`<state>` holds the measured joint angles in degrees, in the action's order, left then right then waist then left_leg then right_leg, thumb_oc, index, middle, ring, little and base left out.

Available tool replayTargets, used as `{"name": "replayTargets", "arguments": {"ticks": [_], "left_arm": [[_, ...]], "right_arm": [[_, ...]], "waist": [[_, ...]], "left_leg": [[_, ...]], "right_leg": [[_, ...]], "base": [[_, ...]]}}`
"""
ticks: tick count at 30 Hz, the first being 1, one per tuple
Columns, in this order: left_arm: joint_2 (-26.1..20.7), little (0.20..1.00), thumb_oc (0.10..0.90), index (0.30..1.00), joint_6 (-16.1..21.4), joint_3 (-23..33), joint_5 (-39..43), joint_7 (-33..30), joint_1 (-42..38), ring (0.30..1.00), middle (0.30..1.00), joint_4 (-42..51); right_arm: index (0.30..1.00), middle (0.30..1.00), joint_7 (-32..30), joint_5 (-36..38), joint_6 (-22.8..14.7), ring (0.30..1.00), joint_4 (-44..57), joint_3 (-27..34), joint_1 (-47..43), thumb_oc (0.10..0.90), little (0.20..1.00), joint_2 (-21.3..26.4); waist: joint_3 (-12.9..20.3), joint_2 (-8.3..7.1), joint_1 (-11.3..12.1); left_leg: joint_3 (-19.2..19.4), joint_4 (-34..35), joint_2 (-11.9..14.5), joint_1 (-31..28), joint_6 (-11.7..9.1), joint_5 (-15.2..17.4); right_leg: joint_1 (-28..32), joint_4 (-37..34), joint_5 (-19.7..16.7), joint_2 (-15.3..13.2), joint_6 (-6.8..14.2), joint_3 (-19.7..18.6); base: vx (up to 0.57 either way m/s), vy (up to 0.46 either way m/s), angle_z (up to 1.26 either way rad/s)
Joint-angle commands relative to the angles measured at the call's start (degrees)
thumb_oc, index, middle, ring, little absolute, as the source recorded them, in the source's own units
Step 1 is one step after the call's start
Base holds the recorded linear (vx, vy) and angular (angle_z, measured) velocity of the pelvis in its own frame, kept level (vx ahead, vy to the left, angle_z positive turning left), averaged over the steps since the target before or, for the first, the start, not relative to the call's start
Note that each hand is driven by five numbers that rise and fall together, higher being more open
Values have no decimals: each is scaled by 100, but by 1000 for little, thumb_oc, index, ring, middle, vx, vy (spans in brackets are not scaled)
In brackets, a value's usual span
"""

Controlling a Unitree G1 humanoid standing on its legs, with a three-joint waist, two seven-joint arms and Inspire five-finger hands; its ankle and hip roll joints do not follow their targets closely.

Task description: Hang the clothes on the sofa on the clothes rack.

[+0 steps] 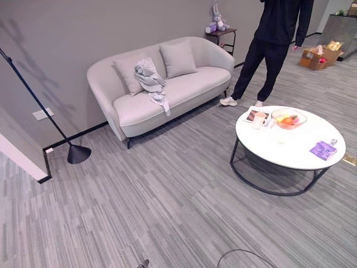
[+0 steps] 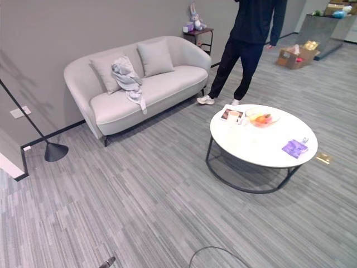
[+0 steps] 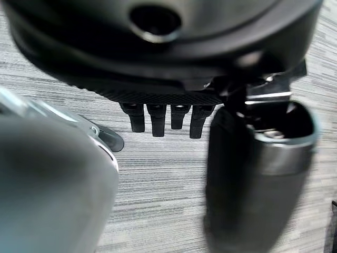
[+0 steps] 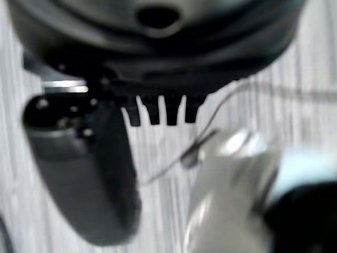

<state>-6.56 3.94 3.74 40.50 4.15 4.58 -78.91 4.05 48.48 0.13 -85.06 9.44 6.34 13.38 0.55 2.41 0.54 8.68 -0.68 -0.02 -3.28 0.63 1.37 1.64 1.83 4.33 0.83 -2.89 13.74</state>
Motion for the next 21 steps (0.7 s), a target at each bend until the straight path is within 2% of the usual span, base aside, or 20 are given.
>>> {"name": "replayTargets", "arguments": {"ticks": [1, 5, 13, 21], "left_arm": [[49, 900, 800, 900, 165, 203, -48, -4, -109, 900, 900, -380], [34, 900, 800, 900, 199, 126, -186, -21, -124, 900, 900, -379], [53, 900, 800, 900, 308, -525, -593, 91, -280, 900, 900, -61], [-5, 900, 800, 900, 318, -679, -807, 96, -335, 900, 900, -73]], "right_arm": [[900, 900, 80, -92, -98, 900, -346, 0, -456, 800, 900, 31], [900, 900, 110, -206, -104, 900, -304, -150, -492, 800, 900, -7], [900, 900, 291, -1045, -158, 900, 42, -1167, -765, 800, 900, -250], [900, 900, 294, -1233, -114, 900, -131, -1129, -717, 800, 900, -205]], "waist": [[71, -119, 83], [92, -129, 101], [102, -205, 228], [88, -262, 240]], "left_leg": [[-235, 525, 40, -136, -184, 85], [-243, 527, 30, -145, -179, 90], [-277, 516, 15, -182, -157, 123], [-347, 496, -3, -181, -141, 142]], "right_leg": [[414, -648, -122, -321, 635, -135], [420, -655, -132, -323, 636, -154], [466, -659, -158, -340, 641, -133], [501, -639, -139, -351, 638, -83]], "base": [[0, 0, 0], [0, 0, 0], [0, 0, 0], [6, 1, 5]]}}
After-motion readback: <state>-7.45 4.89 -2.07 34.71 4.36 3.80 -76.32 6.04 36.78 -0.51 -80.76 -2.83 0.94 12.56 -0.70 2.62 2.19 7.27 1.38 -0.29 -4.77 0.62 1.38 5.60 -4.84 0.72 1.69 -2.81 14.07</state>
